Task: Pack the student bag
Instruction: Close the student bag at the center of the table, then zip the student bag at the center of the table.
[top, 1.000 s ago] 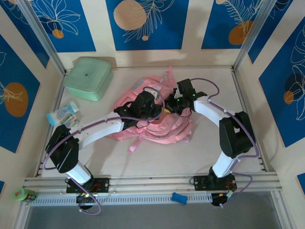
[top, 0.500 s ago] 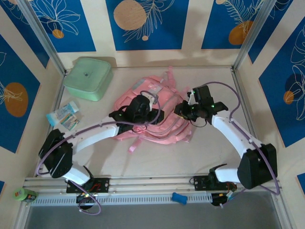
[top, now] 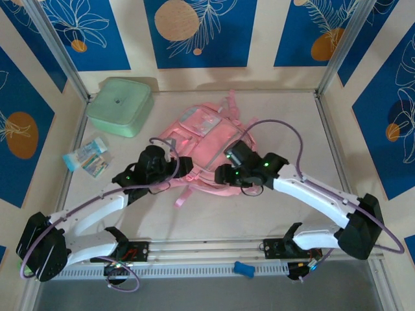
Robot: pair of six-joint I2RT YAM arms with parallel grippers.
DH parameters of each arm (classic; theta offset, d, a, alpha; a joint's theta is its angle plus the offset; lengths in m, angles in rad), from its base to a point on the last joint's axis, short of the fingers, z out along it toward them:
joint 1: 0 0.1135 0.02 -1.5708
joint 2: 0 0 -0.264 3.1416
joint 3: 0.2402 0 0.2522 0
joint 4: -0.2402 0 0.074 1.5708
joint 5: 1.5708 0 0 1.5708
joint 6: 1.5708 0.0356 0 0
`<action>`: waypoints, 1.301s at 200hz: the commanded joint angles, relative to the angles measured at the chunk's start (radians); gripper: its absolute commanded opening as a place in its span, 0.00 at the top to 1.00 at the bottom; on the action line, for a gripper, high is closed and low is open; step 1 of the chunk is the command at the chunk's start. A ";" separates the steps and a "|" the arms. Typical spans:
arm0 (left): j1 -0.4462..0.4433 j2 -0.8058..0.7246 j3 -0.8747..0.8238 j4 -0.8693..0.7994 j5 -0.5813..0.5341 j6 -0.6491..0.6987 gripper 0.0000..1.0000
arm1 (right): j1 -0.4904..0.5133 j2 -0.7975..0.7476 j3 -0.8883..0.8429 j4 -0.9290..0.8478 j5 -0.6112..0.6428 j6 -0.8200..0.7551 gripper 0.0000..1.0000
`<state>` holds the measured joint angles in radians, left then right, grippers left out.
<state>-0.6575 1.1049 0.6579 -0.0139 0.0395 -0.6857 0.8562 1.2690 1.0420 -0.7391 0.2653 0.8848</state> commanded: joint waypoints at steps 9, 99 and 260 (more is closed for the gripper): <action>0.084 -0.021 -0.071 0.050 -0.014 -0.055 0.41 | 0.098 0.138 0.107 0.029 0.128 0.083 0.38; 0.145 0.104 -0.199 0.312 -0.015 -0.189 0.47 | 0.188 0.534 0.403 -0.026 0.280 0.300 0.50; 0.137 0.367 -0.204 0.498 -0.056 -0.275 0.48 | 0.180 0.673 0.475 -0.142 0.416 0.364 0.88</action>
<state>-0.5255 1.4261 0.4557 0.4431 0.0151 -0.9619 1.0397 1.9499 1.5173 -0.8604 0.6258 1.2575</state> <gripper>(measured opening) 0.523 0.161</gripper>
